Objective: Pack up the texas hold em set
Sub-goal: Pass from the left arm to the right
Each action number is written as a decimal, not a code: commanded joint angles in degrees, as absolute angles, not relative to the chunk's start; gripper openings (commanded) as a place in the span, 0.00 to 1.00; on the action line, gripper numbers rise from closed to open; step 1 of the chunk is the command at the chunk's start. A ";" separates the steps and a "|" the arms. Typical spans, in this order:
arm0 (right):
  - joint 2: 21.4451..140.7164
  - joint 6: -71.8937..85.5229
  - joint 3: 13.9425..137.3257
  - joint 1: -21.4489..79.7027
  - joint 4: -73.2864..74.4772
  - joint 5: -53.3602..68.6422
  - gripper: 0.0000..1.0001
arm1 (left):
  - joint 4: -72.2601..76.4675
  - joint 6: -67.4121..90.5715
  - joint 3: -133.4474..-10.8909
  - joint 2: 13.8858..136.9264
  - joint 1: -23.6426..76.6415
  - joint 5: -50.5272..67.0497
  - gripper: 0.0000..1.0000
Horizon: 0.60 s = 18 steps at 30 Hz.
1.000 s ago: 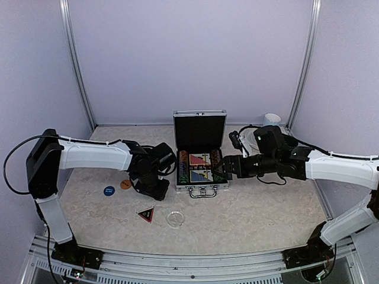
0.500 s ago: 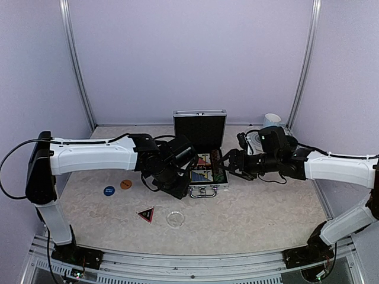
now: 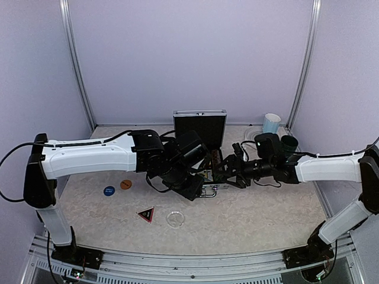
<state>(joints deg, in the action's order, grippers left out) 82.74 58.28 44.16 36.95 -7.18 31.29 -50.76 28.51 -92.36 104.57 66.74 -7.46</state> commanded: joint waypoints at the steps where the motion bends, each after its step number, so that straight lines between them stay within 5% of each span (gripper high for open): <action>1: 84.67 61.99 43.74 36.71 -12.92 36.10 0.71 | -52.05 29.01 -95.33 106.14 68.12 -8.21 0.41; 18: 90.27 62.67 45.00 41.30 -22.66 47.83 0.59 | -52.25 28.66 -97.57 108.11 69.34 -7.72 0.41</action>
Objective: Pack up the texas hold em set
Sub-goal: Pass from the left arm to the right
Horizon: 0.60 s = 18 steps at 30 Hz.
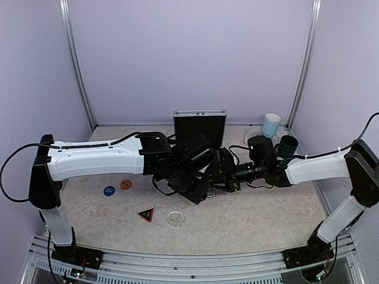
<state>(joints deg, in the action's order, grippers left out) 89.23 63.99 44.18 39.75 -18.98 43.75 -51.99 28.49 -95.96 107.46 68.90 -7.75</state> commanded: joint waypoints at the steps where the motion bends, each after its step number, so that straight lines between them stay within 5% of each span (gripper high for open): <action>1: 90.40 62.51 44.93 41.64 -23.23 48.34 0.59 | -52.21 28.70 -97.63 108.15 69.35 -7.58 0.41; 18: 92.40 60.79 44.66 44.56 -25.10 52.13 0.44 | -52.33 28.74 -97.67 108.45 69.43 -7.36 0.41</action>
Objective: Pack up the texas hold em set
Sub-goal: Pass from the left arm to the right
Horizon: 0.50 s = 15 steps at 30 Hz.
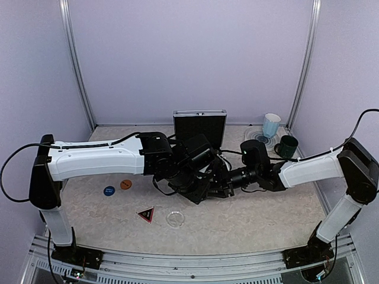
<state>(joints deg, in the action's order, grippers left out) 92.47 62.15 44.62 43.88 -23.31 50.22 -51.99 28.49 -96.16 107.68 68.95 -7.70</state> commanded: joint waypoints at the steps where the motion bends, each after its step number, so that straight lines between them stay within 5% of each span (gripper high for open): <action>1: 92.30 60.70 44.39 44.54 -25.11 52.32 0.43 | -52.32 28.74 -97.63 108.46 69.43 -7.30 0.41; 5: 92.26 60.79 43.69 44.63 -26.27 53.32 0.29 | -52.25 28.74 -97.65 108.46 69.52 -7.14 0.41; 15: 93.33 60.28 44.29 45.46 -25.84 55.31 0.14 | -52.63 28.76 -97.84 108.41 69.52 -7.95 0.41</action>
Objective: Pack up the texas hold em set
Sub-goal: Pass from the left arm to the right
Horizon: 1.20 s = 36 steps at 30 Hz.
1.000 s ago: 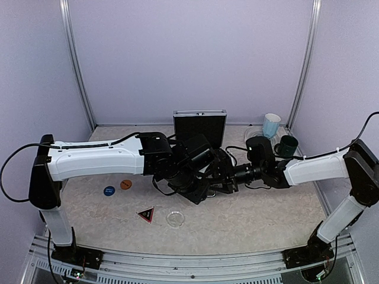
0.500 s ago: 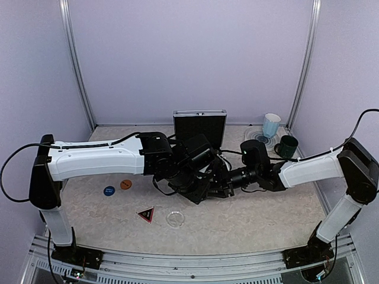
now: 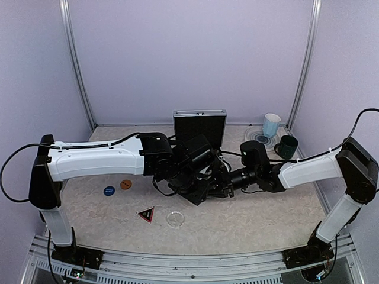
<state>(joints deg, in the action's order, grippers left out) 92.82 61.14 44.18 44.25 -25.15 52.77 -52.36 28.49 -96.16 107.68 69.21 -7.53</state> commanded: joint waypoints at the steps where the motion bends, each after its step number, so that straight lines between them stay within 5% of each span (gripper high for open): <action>1: 93.38 59.60 44.56 45.53 -24.73 55.22 0.14 | -52.73 28.74 -97.85 108.37 69.52 -7.98 0.41; 7: 93.38 57.51 45.57 45.79 -21.42 55.22 0.00 | -52.82 28.85 -97.92 108.09 69.52 -8.16 0.41; 11: 93.39 57.11 45.95 45.88 -21.29 55.76 0.00 | -52.72 28.91 -97.84 108.02 69.52 -8.26 0.45; 15: 92.57 55.90 46.43 45.88 -20.99 55.34 0.00 | -52.84 29.06 -97.38 107.48 69.61 -8.31 0.65; 19: 91.39 49.86 48.37 45.48 -16.40 52.92 0.00 | -51.47 30.63 -93.71 104.08 69.54 -10.16 0.98; 36: 94.06 9.30 64.92 43.85 10.23 22.98 0.00 | -38.04 38.75 -62.55 72.15 54.41 -13.93 0.99</action>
